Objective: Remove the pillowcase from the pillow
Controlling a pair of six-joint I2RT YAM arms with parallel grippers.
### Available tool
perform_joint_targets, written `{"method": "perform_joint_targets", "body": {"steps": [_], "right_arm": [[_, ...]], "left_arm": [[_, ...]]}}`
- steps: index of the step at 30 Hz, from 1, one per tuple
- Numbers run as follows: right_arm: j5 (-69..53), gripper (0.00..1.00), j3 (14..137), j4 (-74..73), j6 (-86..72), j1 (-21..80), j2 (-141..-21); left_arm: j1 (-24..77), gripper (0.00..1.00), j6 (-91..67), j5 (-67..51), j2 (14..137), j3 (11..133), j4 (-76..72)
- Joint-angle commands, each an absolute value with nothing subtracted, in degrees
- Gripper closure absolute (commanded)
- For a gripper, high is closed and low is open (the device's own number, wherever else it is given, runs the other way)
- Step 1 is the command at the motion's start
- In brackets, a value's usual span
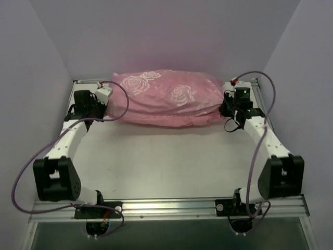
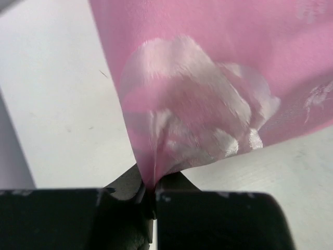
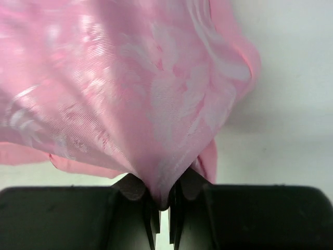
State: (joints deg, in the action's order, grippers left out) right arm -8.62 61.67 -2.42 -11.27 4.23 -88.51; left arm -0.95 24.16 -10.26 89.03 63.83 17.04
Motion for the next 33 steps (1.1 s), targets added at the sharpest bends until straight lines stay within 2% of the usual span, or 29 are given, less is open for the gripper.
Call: {"method": "perform_joint_targets", "body": {"steps": [1,6,10,14,16,18,24,25,26,27,28,29,30,31,33], "right_arm": [[-8.4,1.00,66.4,-10.9,-12.0,5.4,-70.5],[-10.3,1.00,74.1,-21.6,-14.8,6.7,-57.6],[-12.7,1.00,86.5,-31.4,-15.9,6.9,-55.3],[-14.8,1.00,98.0,-40.1,-16.9,6.9,-55.5],[-16.6,1.00,96.2,-38.9,-18.3,6.9,-55.0],[-17.9,1.00,88.7,-36.3,-21.7,6.9,-54.1],[-15.9,1.00,73.1,-24.1,-26.8,6.9,-61.2],[-14.7,0.97,72.3,-20.2,-27.2,6.9,-63.3],[-13.6,0.88,72.2,-18.6,-27.4,6.9,-66.1],[-12.7,0.72,72.9,-17.2,-27.9,6.8,-72.5],[-11.1,0.63,76.6,-15.7,-27.8,6.7,-76.1],[-10.5,0.60,79.8,-15.8,-27.6,6.5,-80.1],[-9.9,0.60,83.5,-16.6,-26.7,6.4,-88.1],[-9.4,0.60,92.4,-19.5,-26.2,6.4,-92.0],[-7.6,0.57,101.5,-22.9,-25.4,6.3,-102.5]], "left_arm": [[-2.0,0.98,21.7,-16.8,72.1,66.5,21.8],[-2.9,0.98,23.0,-20.3,57.8,71.9,36.7],[-3.0,0.98,24.0,-22.0,48.4,82.1,48.7],[-3.0,0.98,23.2,-23.8,46.3,90.6,56.5],[-3.0,0.98,22.8,-23.7,46.3,91.5,58.3],[-3.0,0.98,22.9,-22.3,46.7,90.4,58.1],[-3.0,0.98,23.6,-16.2,58.9,85.0,52.7],[-3.0,0.98,24.2,-14.5,64.1,84.6,51.4],[-2.9,0.98,24.3,-13.7,67.2,84.9,50.5],[-3.0,0.98,24.4,-12.8,70.8,87.4,49.8],[-3.1,0.98,24.3,-10.3,78.4,89.5,50.1],[-3.2,0.98,23.4,-9.1,82.3,92.3,50.5],[-4.3,0.98,21.0,-8.7,86.4,95.4,52.4],[-5.1,0.98,19.5,-9.0,93.5,102.0,53.6],[-7.3,0.98,15.1,-11.8,99.6,107.9,55.8]]}}
